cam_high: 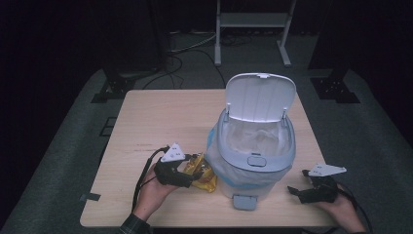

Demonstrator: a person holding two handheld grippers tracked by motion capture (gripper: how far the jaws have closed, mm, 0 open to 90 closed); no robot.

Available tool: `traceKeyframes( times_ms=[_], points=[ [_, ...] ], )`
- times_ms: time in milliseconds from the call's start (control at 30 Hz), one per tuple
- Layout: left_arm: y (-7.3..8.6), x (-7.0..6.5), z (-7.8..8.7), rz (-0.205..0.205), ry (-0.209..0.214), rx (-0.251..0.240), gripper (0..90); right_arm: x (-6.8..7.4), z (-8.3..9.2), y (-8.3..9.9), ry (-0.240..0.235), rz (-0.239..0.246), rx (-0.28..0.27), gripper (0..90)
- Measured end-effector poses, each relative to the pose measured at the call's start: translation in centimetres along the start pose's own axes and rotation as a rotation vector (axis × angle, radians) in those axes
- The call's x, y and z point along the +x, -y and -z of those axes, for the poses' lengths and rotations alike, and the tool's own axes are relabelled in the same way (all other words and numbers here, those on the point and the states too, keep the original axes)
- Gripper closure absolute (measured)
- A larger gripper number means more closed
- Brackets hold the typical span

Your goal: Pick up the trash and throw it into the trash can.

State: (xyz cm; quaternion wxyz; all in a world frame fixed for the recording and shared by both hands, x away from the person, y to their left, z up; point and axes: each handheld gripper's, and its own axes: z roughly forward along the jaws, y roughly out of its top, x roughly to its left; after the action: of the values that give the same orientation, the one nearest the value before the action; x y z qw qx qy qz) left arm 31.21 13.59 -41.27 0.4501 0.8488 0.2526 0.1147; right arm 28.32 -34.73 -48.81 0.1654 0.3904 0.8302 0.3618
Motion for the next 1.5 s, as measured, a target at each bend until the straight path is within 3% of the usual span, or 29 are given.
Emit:
traceKeyframes(
  times_ms=[400, 700, 1000, 1500],
  points=[
    [0.6, 0.4, 0.3, -0.004, 0.012, 0.016, 57.8, 0.0, 0.0, 0.0, 0.000, 0.000, 0.000, 8.8],
    [0.6, 0.4, 0.0, -0.015, -0.011, 0.055, 70.2, 0.0, 0.0, 0.0, -0.003, 0.002, 0.000, 8.8],
    [0.7, 1.1, -0.3, 0.023, 0.019, 0.059, 82.4, 0.0, 0.0, 0.0, -0.005, 0.005, 0.000, 8.8],
    [1.3, 2.2, 1.2, 0.045, 0.024, 0.024, 83.3, 0.0, 0.0, 0.0, -0.006, 0.006, 0.000, 8.8]
  ],
)
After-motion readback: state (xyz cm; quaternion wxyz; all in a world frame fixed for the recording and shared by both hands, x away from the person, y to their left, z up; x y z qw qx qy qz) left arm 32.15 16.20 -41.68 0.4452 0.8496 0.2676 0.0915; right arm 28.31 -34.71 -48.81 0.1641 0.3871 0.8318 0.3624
